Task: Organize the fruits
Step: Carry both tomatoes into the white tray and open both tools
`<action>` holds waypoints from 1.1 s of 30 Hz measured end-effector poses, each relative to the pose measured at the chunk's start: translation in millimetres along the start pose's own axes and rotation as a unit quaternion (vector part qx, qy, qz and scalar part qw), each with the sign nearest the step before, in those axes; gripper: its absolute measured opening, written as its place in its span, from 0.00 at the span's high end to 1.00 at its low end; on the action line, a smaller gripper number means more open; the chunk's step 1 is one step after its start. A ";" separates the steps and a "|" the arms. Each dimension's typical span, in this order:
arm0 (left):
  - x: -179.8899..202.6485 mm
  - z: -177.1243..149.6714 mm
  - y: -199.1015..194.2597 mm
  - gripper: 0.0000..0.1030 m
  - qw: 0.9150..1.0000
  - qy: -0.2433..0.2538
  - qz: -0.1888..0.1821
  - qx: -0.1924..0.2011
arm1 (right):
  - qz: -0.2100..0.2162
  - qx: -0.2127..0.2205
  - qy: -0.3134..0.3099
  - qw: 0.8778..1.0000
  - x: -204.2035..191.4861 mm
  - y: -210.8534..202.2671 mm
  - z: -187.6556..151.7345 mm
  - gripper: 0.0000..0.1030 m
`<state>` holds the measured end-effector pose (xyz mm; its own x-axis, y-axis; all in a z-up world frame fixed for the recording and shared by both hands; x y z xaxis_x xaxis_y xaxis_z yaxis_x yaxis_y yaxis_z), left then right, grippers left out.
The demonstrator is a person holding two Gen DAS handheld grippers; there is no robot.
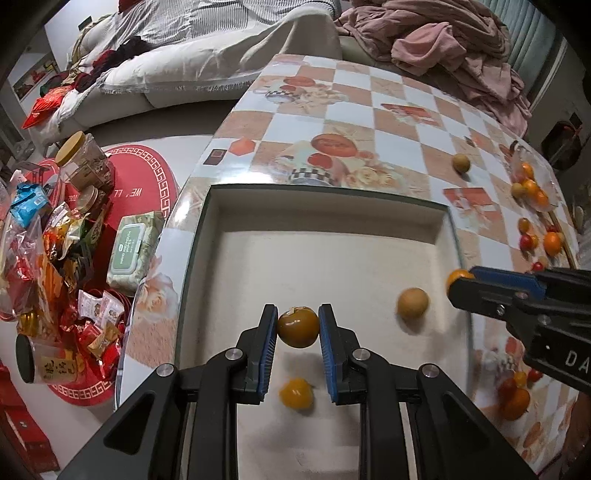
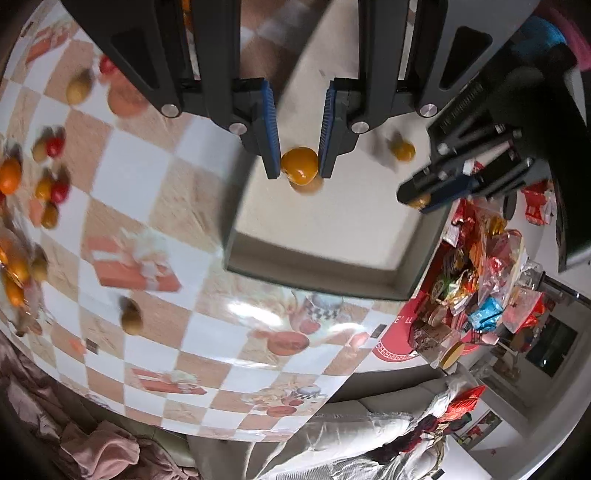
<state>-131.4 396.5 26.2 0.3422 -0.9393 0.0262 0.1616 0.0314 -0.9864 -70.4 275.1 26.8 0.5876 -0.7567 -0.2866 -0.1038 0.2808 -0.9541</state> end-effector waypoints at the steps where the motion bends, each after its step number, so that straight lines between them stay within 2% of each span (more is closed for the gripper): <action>1: -1.9 2.5 4.0 0.76 1.000 0.000 0.000 -0.002 | 0.000 -0.002 0.002 1.000 -1.7 3.9 5.2 0.78; 10: -12.5 8.5 22.4 0.76 1.000 0.000 0.008 -0.016 | -0.026 -0.018 0.000 1.000 -9.4 33.2 38.2 0.78; 22: -13.0 2.7 27.7 0.75 0.999 0.020 0.027 -0.021 | -0.066 -0.034 -0.010 0.997 -10.3 53.8 43.7 0.77; 25: -14.0 1.5 28.4 0.75 0.999 0.020 0.025 -0.023 | -0.066 -0.050 -0.009 0.997 -8.8 59.1 44.3 0.76; 27: -14.3 0.4 28.5 0.75 0.999 0.020 0.024 -0.025 | -0.068 -0.048 -0.014 0.996 -10.3 59.8 44.2 0.71; 28: -14.2 -0.1 28.7 0.69 0.999 0.021 0.024 -0.025 | -0.067 -0.049 -0.017 0.996 -11.1 60.1 44.1 0.68; 29: -14.1 -0.3 28.7 0.58 0.999 0.022 0.024 -0.025 | -0.065 -0.050 -0.018 0.997 -12.8 60.3 44.4 0.61; 30: -14.1 -0.4 27.7 0.32 0.999 0.020 0.023 -0.021 | -0.066 -0.050 -0.018 0.996 -14.6 61.1 44.9 0.51; 31: -14.5 -1.3 22.6 0.26 0.999 0.017 0.028 -0.001 | -0.069 -0.051 -0.018 0.996 -15.2 61.4 44.7 0.49; 33: -12.8 -2.2 18.7 0.26 0.999 0.024 0.028 0.009 | -0.073 -0.049 -0.020 0.996 -16.1 60.7 44.1 0.49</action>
<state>-134.8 408.4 7.1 0.3064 -0.9512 -0.0377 0.1603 0.0906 -0.9829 -50.7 330.4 -22.7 0.6330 -0.7610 -0.1424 -0.0909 0.1096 -0.9898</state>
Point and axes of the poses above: each gripper's, at about its wrist camera, not at the fingertips, and y roughly the way its jaws point, x to its right, z to its top, the point moved 3 cm from there along y, roughly the way its jaws point, and after that the axes turned 12 degrees about -x, right-handed, at the moved point
